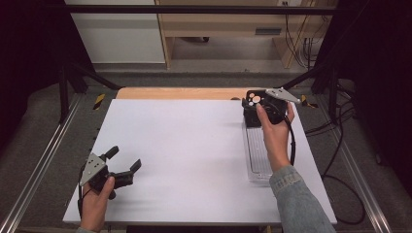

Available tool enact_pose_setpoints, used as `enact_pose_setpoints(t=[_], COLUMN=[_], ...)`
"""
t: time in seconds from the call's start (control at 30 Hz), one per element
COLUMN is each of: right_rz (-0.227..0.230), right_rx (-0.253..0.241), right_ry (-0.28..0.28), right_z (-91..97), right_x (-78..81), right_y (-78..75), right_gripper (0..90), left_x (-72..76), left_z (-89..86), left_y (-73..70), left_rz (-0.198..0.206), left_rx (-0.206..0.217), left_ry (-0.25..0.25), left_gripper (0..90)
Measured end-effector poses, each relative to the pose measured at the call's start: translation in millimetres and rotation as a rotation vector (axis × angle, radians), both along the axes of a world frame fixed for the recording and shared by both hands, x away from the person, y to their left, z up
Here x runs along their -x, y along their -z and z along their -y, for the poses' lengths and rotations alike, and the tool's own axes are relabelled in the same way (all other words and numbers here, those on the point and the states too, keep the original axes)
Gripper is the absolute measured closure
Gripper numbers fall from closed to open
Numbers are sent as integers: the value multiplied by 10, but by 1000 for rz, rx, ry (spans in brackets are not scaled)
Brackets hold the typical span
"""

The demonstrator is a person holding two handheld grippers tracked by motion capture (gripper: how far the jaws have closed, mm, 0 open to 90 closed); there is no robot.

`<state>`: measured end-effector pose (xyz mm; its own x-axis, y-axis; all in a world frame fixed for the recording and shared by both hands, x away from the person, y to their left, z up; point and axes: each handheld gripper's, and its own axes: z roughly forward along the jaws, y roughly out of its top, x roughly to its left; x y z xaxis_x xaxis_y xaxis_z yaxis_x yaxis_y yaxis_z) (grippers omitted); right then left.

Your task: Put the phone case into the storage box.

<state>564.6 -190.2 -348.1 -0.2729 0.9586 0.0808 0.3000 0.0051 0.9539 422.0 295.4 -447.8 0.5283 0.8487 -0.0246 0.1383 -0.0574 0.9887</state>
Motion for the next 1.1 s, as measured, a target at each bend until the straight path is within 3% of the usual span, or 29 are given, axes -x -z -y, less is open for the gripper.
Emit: enact_pose_setpoints(t=[0.13,0.33,0.53,0.77,1.1], right_rz=[14,43,56,72,89], right_rx=[11,-17,-41,-62,-82], right_ry=[-2,-4,-9,-15,-43], right_z=[28,116,225,333,370], right_x=[56,222,316,445,547], right_y=[-33,-64,-94,-102,-122], right_gripper=[61,59,56,54,47], left_x=[30,80,154,233,231], left_z=[-1,-82,-183,-273,-273], left_y=[-9,-16,-35,-19,-12], left_rz=[-7,-1,19,14,23], left_rx=[5,28,23,27,32], left_ry=[-3,-7,-14,-15,-3], left_gripper=[16,15,16,15,14])
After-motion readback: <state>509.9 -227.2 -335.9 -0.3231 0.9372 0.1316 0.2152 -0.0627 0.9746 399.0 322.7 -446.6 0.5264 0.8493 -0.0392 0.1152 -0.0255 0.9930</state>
